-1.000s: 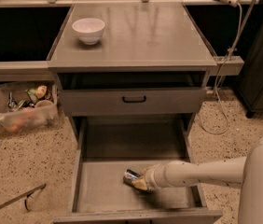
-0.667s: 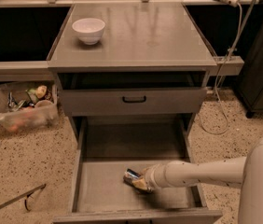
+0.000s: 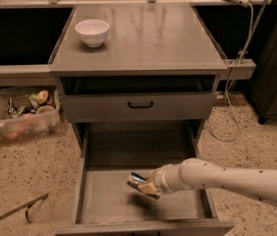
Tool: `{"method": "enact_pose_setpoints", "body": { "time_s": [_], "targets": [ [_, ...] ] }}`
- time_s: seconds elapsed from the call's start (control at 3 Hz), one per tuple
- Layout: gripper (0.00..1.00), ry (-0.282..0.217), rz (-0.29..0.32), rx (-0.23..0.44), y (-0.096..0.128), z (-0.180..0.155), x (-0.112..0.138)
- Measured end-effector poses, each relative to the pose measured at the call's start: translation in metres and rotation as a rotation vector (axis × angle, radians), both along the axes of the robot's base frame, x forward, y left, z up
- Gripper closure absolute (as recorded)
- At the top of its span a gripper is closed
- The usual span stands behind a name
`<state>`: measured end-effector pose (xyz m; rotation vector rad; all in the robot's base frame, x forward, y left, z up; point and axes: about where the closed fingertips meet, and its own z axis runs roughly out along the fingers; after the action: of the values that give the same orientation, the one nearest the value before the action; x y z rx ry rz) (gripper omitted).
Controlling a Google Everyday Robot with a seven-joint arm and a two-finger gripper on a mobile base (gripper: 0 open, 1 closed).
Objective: Pick redbull can from middle drawer and place on counter
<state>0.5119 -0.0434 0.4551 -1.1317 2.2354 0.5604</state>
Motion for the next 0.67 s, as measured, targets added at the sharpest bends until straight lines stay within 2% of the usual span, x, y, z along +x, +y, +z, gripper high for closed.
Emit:
{"method": "enact_pose_setpoints", "body": {
  "time_s": [0.33, 0.67],
  "targets": [
    [1.0, -0.085, 0.09, 0.018, 0.008, 0.096, -0.006],
    [1.0, -0.175, 0.187, 0.055, 0.025, 0.199, -0.001]
  ]
}}
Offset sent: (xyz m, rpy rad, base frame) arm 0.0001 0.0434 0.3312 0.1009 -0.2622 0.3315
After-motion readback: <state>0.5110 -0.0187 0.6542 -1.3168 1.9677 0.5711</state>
